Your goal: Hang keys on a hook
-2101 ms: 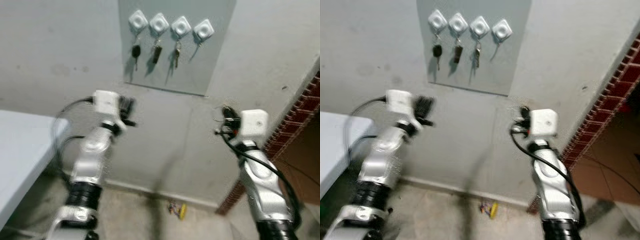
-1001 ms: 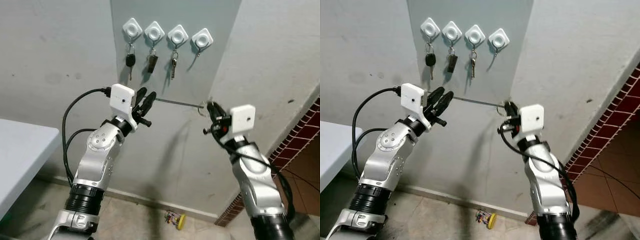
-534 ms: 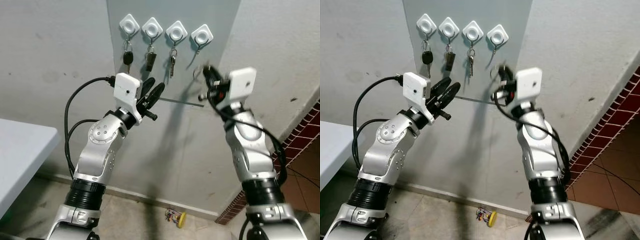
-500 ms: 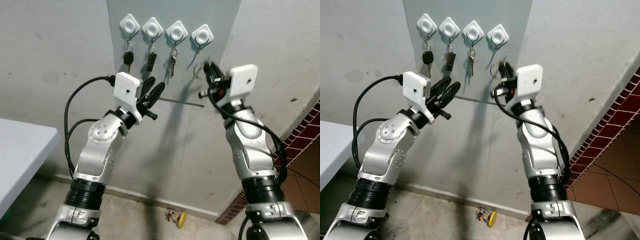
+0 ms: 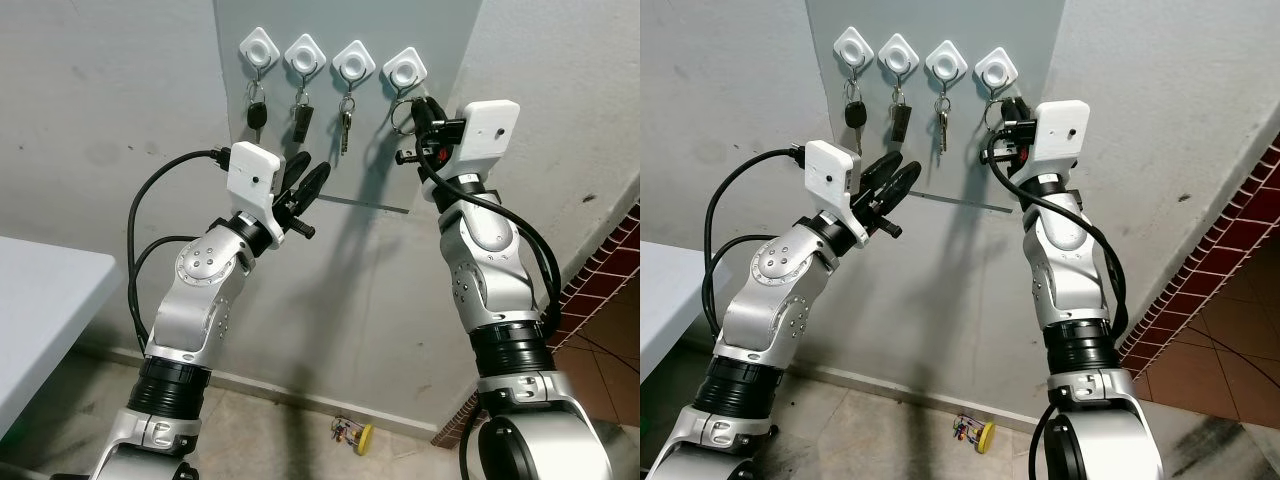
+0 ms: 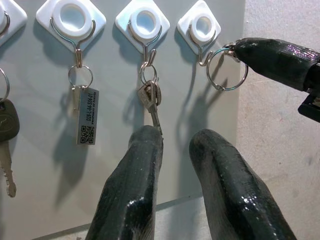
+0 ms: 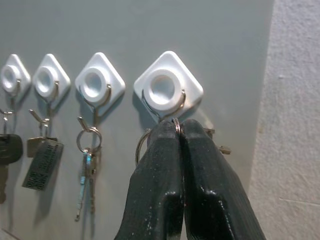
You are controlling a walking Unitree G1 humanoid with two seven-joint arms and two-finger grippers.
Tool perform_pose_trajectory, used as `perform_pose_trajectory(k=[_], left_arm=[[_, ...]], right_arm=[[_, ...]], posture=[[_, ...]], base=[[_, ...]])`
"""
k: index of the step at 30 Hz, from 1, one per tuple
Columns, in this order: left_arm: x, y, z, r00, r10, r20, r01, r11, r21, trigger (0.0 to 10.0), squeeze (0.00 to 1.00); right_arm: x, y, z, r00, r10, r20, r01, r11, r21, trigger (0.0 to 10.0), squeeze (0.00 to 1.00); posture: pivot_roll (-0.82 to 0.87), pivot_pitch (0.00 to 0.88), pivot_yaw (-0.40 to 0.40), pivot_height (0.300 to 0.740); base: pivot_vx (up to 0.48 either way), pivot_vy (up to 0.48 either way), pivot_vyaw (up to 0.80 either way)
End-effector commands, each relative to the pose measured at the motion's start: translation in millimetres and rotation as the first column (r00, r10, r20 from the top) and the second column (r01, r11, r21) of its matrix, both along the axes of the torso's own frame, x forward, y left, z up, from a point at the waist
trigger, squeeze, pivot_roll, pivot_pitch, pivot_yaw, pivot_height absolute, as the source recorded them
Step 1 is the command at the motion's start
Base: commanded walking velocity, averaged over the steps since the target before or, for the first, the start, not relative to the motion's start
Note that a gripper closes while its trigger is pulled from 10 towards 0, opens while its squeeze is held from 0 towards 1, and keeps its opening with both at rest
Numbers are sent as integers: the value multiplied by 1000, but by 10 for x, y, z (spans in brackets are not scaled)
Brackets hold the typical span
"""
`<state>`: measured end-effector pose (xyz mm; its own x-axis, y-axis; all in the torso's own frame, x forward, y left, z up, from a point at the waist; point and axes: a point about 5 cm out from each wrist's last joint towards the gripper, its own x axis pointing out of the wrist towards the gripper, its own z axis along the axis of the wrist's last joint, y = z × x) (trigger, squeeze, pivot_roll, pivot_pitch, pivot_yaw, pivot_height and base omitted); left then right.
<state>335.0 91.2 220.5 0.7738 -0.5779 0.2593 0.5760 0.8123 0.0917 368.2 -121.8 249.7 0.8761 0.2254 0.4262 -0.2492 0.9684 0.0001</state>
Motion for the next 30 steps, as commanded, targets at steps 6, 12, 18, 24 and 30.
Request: perform_pose_trajectory(k=[6,12,18,24,30], left_arm=[[-1,-11,96,1000,2,25,-2,1000,0,10000,0],[2,-20,101,1000,3,27,-3,1000,-1,10000,0],[1,-29,107,999,6,32,-6,1000,-2,10000,0],[-10,-35,103,999,7,34,-7,1000,-3,10000,0],[-11,-42,101,999,8,35,-8,1000,-3,10000,0]], right_arm=[[12,10,4,1000,16,-7,-16,999,35,10000,0],[32,55,36,999,17,-31,-15,997,72,10000,0],[60,104,59,998,1,-67,7,994,108,10000,0],[48,151,76,998,15,-67,-5,990,142,10000,0],[15,161,59,998,40,-46,-32,988,149,10000,0]], posture=[[-139,14,-44,740],[-139,14,-44,740],[-139,8,-44,740],[-134,0,-50,740],[-133,0,-51,740]], base=[[0,0,0],[0,0,0],[0,0,0],[0,0,0],[0,0,0]])
